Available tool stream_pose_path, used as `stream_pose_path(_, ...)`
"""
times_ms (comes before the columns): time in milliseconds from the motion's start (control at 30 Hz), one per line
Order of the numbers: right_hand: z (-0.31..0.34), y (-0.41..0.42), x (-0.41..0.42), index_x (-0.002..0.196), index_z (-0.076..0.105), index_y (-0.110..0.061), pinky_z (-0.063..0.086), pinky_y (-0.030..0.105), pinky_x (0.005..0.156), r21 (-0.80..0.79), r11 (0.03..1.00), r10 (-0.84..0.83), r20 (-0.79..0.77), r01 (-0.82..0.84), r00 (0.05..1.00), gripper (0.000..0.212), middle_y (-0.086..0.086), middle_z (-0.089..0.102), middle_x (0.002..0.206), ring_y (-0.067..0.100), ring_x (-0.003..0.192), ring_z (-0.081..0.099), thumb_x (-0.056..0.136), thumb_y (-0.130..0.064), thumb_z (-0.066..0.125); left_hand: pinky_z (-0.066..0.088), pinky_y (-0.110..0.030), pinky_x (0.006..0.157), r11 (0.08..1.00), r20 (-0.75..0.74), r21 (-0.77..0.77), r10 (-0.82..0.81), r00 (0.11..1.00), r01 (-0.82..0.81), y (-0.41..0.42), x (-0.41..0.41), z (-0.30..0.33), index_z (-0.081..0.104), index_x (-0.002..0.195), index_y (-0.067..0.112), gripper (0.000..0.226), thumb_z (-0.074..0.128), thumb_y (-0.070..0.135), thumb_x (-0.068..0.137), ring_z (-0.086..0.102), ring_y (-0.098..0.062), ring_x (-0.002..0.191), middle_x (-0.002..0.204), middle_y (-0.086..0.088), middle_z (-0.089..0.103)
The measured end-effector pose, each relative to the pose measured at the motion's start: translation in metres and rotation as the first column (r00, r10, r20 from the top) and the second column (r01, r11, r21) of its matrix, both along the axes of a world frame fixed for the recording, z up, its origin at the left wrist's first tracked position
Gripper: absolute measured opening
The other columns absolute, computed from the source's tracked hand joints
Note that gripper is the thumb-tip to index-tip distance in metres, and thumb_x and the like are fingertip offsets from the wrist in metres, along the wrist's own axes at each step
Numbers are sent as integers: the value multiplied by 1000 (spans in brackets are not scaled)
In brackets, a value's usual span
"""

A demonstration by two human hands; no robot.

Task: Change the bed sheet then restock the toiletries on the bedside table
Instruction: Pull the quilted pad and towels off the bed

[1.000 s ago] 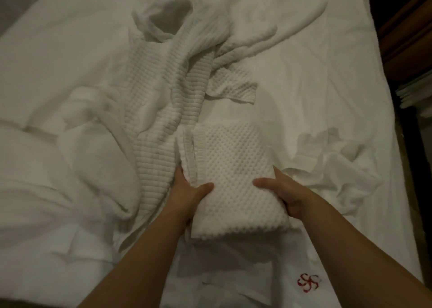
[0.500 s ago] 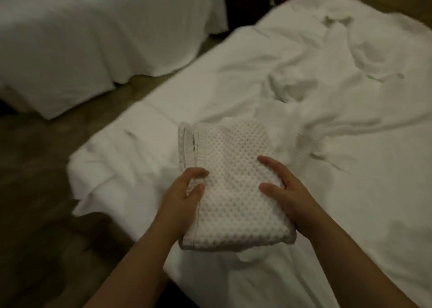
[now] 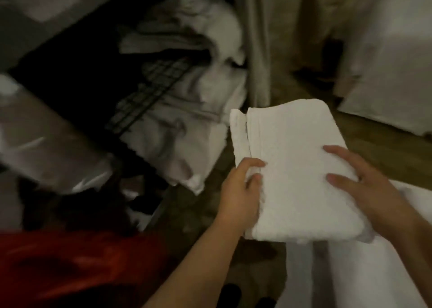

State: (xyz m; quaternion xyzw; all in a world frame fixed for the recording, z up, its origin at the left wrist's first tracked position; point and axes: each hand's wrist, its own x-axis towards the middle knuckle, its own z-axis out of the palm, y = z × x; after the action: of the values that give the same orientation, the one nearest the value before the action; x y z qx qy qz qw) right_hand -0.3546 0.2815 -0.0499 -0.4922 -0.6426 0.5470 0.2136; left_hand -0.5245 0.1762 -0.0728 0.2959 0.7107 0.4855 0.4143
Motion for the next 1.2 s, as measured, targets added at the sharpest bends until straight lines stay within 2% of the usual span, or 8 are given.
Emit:
stream_pose_path(233, 13, 4, -151, 102, 52, -52, 34, 23, 83, -4, 928, 372, -51, -373, 927, 36, -33, 39, 101, 4, 91, 41, 92, -17, 54, 45, -7, 59, 918, -133, 83, 397, 908, -389, -51, -100, 15, 55, 89, 35, 28, 46, 10, 97, 55, 7, 73, 98, 5, 56)
stream_pose_path(400, 32, 23, -248, 110, 55, -42, 41, 0, 54, 15, 898, 439, -117, -440, 891, 34, -31, 44, 99, -9, 80, 46, 93, -12, 54, 49, -18, 72, 860, -195, 113, 510, 838, -497, -46, -180, 45, 53, 87, 42, 31, 46, 14, 98, 56, -7, 85, 98, 6, 57)
stream_pose_path(567, 51, 60, -346, 124, 51, -36, 40, 16, 84, 41, 821, 571, -31, -570, 820, 49, -11, 39, 128, 11, 115, 42, 91, 0, 50, 45, -29, 78, 825, -369, 9, 528, 764, -565, -9, -257, 65, 50, 112, 30, 23, 35, 17, 100, 51, -19, 91, 106, 1, 51)
stream_pose_path(733, 52, 90, -412, 131, 53, -25, 34, 8, 82, 99, 806, 588, -14, -584, 809, 51, -7, 34, 137, 7, 120, 32, 90, 6, 49, 49, -45, 87, 792, -476, -46, 518, 711, -609, 26, -300, 64, 42, 118, 22, 27, 34, 10, 95, 55, -32, 101, 116, -11, 55)
stream_pose_path(900, 27, 110, -482, 127, 55, -23, 45, 26, 98, 78, 762, 646, -157, -643, 747, 49, 0, 50, 132, 18, 119, 49, 84, 0, 57, 34, -30, 90, 640, -339, -41, 714, 613, -768, 55, -349, 66, 43, 132, 11, 37, 33, 3, 97, 45, -28, 123, 135, -12, 45)
stream_pose_path(1033, -4, 109, -539, 140, 42, -18, 38, 20, 98, 57, 546, 836, 23, -836, 548, 53, 9, 43, 142, 21, 126, 45, 91, -4, 56, 16, -28, 106, 640, -463, -224, 594, 658, -735, 56, -361, 51, 7, 149, 1, 56, 34, 4, 100, 19, -33, 141, 155, -20, 13)
stream_pose_path(1133, -34, 92, -560, 148, 23, -29, 34, 25, 100, -59, 293, 900, 354, -954, 254, 63, 8, 17, 156, 28, 137, 30, 95, -18, 54, 3, -45, 118, 644, -784, -276, 278, 555, -713, 53, -358, 23, 13, 151, 11, 63, 44, 15, 97, -4, -35, 145, 158, -15, -7)
stream_pose_path(1200, -40, 89, -565, 147, 23, -36, 37, 25, 93, 18, 267, 857, 453, -963, 246, 61, 4, 11, 157, 27, 136, 31, 95, -19, 52, 0, -46, 118, 702, -808, -315, 155, 569, -639, 56, -367, 9, 18, 151, 16, 59, 42, 17, 97, -9, -33, 145, 159, -11, -9)
